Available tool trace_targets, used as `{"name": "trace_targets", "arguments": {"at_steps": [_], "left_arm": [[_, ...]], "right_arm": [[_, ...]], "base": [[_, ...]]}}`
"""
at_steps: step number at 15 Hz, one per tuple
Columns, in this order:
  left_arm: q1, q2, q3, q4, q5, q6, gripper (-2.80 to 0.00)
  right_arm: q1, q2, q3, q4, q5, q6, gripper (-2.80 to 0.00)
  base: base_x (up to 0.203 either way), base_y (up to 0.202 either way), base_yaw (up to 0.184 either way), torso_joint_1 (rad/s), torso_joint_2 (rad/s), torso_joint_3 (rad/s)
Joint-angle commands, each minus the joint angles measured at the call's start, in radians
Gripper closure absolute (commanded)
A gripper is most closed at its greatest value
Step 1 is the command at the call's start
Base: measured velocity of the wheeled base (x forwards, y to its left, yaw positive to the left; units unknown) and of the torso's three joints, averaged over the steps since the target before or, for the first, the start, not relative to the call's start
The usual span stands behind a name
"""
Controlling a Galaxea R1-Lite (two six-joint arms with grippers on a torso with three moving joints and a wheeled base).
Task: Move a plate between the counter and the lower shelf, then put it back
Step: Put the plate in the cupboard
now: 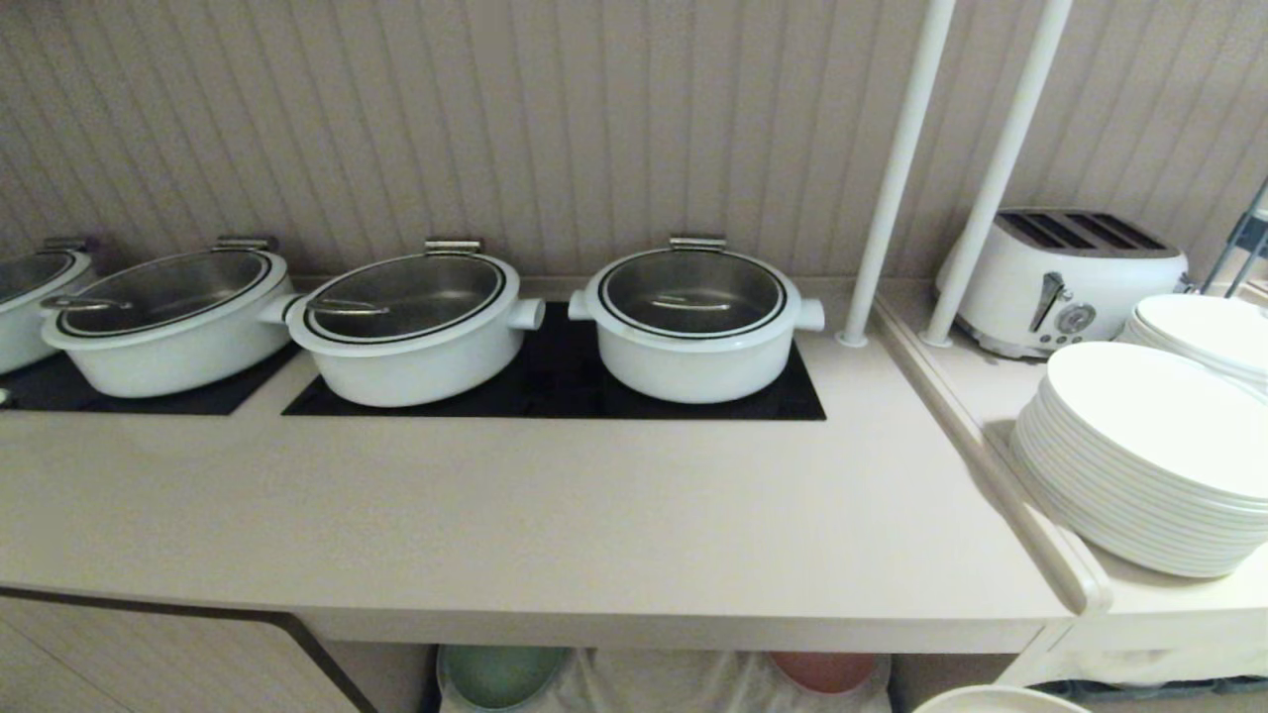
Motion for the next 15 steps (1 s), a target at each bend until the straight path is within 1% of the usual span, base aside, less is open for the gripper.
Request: {"name": "trace_targets", "arguments": {"at_steps": [1,5,10,13,15], "left_arm": [[-0.001,0.0,0.0,0.0,0.001,0.0,0.0],[0.0,0.0,0.0,0.0,0.001,0.0,0.0],[0.0,0.0,0.0,0.0,0.001,0.0,0.0],[0.0,0.0,0.0,0.0,0.001,0.0,0.0],[0.0,0.0,0.0,0.0,0.001,0.0,0.0]], "right_arm": [[0.002,-0.009,-0.002,0.003,0.001,0.003,0.0],[0.021,-0.004,0.003,0.002,0.002,0.003,0.0],[0.018,-0.003,0.004,0.004,0.002,0.005,0.0],[0.018,-0.014,0.004,0.007,0.001,0.072,0.0],[0.019,-0.026,0.004,0.027,0.001,0.078,0.0]], "base": [[0.0,0.0,0.0,0.0,0.0,0.0],[0.0,0.0,0.0,0.0,0.0,0.0],[0.0,0.0,0.0,0.0,0.0,0.0],[0.0,0.0,0.0,0.0,0.0,0.0],[0.0,0.0,0.0,0.0,0.0,0.0]]}}
